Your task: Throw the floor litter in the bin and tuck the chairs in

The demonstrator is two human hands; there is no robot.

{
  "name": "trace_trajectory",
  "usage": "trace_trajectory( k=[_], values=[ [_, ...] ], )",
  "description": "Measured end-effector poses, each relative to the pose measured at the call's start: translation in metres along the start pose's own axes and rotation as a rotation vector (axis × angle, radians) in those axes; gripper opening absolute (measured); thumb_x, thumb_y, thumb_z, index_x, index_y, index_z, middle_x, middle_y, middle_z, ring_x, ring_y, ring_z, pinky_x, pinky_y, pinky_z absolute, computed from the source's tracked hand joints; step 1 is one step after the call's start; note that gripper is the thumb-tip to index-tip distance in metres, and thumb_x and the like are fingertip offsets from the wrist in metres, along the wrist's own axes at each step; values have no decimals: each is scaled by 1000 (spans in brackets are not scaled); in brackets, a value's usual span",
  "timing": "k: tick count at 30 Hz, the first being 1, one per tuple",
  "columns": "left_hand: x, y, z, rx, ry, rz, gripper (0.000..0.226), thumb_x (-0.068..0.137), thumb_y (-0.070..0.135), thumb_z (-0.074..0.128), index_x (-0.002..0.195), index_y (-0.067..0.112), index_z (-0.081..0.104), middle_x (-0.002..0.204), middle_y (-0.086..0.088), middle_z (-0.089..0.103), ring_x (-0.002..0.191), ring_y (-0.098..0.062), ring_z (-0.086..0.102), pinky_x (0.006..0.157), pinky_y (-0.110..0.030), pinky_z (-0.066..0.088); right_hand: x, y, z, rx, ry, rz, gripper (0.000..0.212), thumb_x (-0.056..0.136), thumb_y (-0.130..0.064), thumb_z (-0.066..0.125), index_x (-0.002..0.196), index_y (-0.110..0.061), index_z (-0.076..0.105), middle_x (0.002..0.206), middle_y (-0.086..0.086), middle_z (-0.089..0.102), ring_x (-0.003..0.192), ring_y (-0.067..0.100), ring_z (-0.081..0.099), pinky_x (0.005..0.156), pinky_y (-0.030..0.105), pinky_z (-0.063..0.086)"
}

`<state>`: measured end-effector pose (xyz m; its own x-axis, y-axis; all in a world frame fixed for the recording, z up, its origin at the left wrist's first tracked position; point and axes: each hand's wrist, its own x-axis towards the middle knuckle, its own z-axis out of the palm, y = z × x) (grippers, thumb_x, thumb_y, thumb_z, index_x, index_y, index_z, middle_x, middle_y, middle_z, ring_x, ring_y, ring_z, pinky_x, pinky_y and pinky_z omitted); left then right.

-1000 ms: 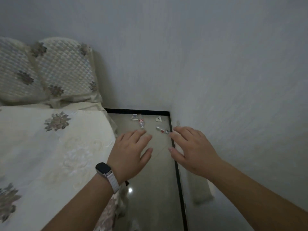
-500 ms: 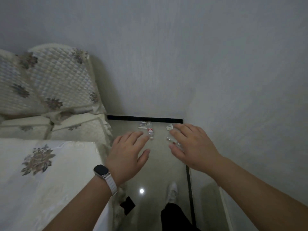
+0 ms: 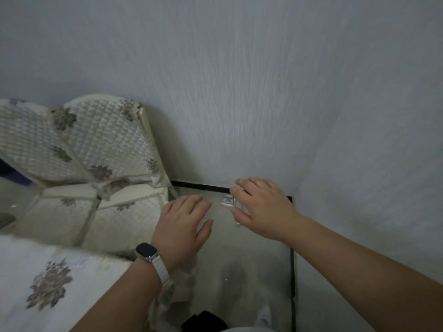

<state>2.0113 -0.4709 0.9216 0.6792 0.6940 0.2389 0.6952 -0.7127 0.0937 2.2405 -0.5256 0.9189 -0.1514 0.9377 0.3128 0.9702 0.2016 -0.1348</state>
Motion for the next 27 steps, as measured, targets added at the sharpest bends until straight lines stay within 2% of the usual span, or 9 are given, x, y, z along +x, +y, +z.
trace_trajectory(
  k=[9, 18, 23, 27],
  values=[
    [89, -61, 44, -71, -49, -1, 43, 87, 45, 47, 114, 20, 69, 120, -3, 66, 107, -27, 61, 87, -41, 49, 70, 44, 36, -13, -49, 37, 43, 89, -45, 49, 114, -15, 66, 120, 8, 64, 107, 28, 58, 86, 41, 47],
    [228, -154, 90, -179, -31, 175, 43, 87, 43, 47, 117, 20, 66, 120, -3, 66, 107, -25, 62, 88, -39, 49, 174, 85, 62, -146, -227, 216, 45, 88, -47, 46, 118, -17, 63, 123, 7, 63, 111, 28, 59, 90, 38, 48],
    [271, -199, 114, -197, -87, 256, 44, 87, 42, 46, 118, 18, 66, 119, -4, 66, 108, -27, 63, 91, -42, 49, 222, 95, 82, -140, -237, 302, 49, 90, -46, 44, 123, -15, 62, 127, 8, 62, 112, 29, 59, 92, 41, 49],
    [293, -213, 141, -202, -149, 250, 46, 87, 42, 45, 120, 18, 65, 120, -5, 66, 109, -28, 63, 92, -43, 49, 232, 116, 107, -107, -252, 335, 48, 89, -46, 45, 120, -14, 64, 124, 8, 63, 110, 29, 60, 90, 41, 49]
  ],
)
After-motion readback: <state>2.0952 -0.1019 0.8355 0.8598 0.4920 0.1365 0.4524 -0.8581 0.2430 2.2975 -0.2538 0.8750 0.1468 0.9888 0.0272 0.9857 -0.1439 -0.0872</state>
